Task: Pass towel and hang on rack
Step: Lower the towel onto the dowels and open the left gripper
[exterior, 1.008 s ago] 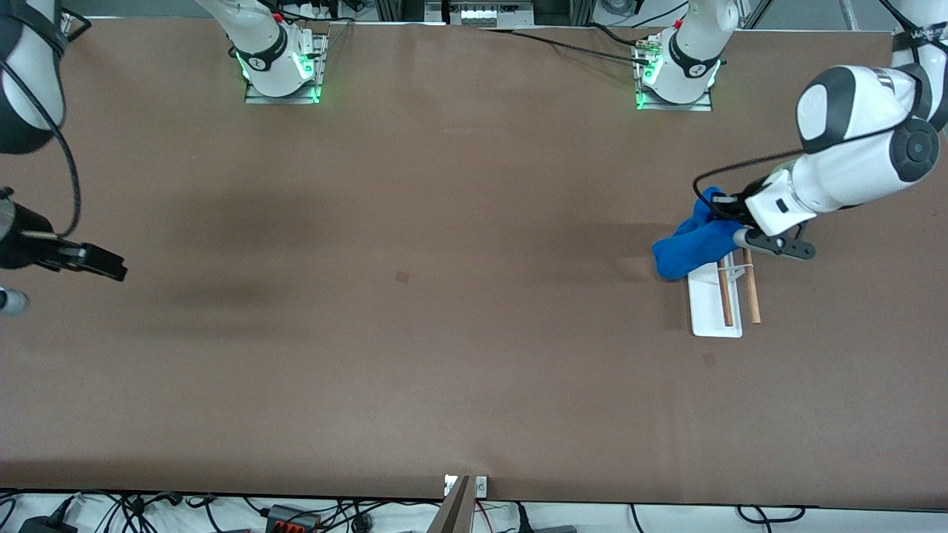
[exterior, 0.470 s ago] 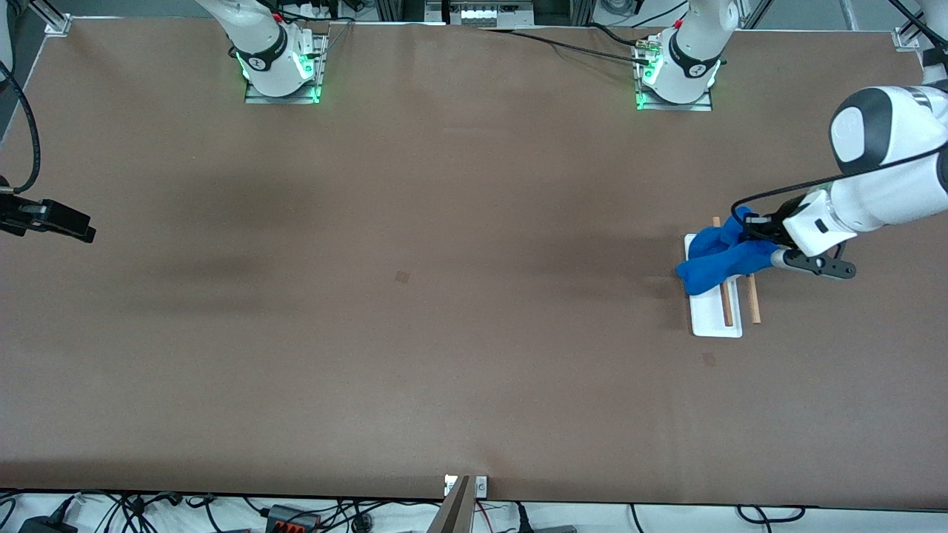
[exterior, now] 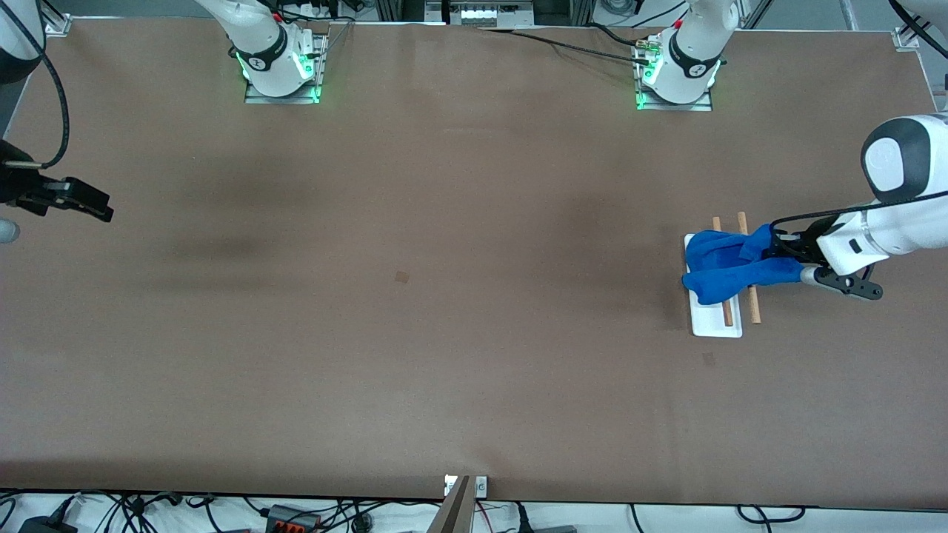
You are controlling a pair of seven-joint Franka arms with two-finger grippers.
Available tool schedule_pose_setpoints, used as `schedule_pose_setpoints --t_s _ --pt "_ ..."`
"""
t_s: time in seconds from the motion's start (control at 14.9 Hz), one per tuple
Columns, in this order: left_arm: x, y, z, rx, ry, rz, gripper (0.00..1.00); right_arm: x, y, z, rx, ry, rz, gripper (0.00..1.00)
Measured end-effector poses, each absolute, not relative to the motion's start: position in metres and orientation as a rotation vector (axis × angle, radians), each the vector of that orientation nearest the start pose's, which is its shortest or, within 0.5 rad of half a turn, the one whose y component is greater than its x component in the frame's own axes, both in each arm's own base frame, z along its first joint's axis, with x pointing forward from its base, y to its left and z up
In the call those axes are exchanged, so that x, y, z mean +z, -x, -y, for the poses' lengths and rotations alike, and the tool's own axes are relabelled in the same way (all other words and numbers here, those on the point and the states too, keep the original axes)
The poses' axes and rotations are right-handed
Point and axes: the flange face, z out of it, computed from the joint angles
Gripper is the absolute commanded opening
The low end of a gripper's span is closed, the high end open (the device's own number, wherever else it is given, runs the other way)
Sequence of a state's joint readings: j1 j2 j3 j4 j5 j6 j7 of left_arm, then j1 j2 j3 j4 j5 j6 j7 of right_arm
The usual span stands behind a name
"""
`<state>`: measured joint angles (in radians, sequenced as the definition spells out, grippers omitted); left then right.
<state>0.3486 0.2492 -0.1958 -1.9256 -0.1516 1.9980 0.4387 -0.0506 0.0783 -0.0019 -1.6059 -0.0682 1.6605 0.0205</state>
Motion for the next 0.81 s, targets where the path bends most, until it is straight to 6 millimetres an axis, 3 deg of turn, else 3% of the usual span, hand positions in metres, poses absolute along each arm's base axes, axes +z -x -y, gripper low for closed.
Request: schedule_pose_setpoints --t_s 0.6,0.67,0.74,0.81 --pt "0.318 -0.585 -0.127 0.103 3.335 -0.47 0.11 0.563 -0.555 0.034 -0.027 3.208 -0.066 1.0" --pt "0.314 -0.585 -0.134 0.092 3.333 -0.487 0.16 0.564 -0.555 0.034 -0.033 3.208 -0.066 1.0" --pt "0.309 -0.584 -0.141 0.084 3.333 -0.498 0.28 0.565 -0.555 0.035 -0.041 3.208 -0.067 1.0" --pt "0.304 -0.583 -0.147 0.083 3.336 -0.503 0.52 0.568 -0.555 0.035 -0.053 3.208 -0.067 1.0"
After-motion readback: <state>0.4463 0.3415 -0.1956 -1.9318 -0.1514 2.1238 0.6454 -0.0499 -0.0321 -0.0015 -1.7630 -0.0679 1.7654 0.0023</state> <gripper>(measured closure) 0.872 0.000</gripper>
